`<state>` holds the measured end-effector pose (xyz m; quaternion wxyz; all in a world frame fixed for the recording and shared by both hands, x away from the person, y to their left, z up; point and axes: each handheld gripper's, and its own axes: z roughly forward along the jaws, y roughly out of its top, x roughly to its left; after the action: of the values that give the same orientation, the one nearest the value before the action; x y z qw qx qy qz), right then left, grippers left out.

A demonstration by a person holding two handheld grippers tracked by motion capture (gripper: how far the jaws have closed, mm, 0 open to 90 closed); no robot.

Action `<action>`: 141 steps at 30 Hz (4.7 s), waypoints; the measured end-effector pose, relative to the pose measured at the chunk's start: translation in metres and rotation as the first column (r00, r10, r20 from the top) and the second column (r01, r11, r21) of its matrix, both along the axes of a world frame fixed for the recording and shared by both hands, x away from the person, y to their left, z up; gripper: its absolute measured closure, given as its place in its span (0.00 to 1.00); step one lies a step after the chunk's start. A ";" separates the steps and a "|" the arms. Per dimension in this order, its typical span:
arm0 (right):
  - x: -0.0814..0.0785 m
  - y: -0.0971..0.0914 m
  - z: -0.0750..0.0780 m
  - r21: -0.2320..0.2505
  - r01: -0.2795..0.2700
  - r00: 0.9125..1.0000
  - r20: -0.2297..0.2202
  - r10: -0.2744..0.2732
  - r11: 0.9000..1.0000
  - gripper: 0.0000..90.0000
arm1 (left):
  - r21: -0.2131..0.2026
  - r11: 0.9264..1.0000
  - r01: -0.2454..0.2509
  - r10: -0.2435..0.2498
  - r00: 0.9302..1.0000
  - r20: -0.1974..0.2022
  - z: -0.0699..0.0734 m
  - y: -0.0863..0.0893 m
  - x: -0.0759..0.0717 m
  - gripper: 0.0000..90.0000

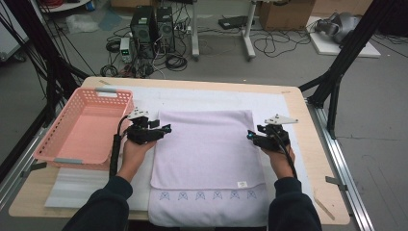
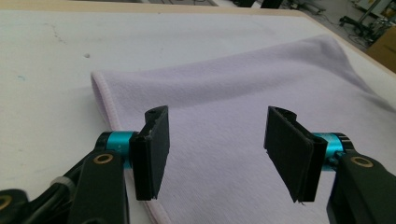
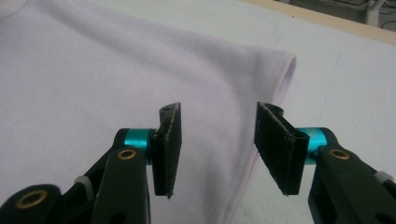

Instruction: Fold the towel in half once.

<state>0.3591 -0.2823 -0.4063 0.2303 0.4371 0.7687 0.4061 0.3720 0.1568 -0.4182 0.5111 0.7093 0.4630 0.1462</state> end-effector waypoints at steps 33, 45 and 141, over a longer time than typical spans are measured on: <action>-0.152 -0.032 -0.033 0.004 -0.015 1.000 -0.007 0.015 1.000 0.58 | 0.072 0.996 0.061 -0.057 0.997 -0.058 -0.031 0.023 -0.149 0.57; -0.156 -0.022 -0.036 -0.001 -0.074 0.997 0.003 0.074 0.997 0.60 | 0.110 0.989 0.097 -0.088 0.992 -0.085 -0.035 0.013 -0.157 0.77; -0.006 -0.023 -0.032 0.013 0.050 0.997 -0.064 -0.049 0.999 0.49 | 0.132 0.989 -0.066 0.070 0.997 -0.030 -0.020 0.004 0.017 0.54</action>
<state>0.3534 -0.3050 -0.4380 0.2124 0.4703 0.7616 0.3919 0.3893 0.1605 -0.4383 0.4500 0.7275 0.4851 0.1815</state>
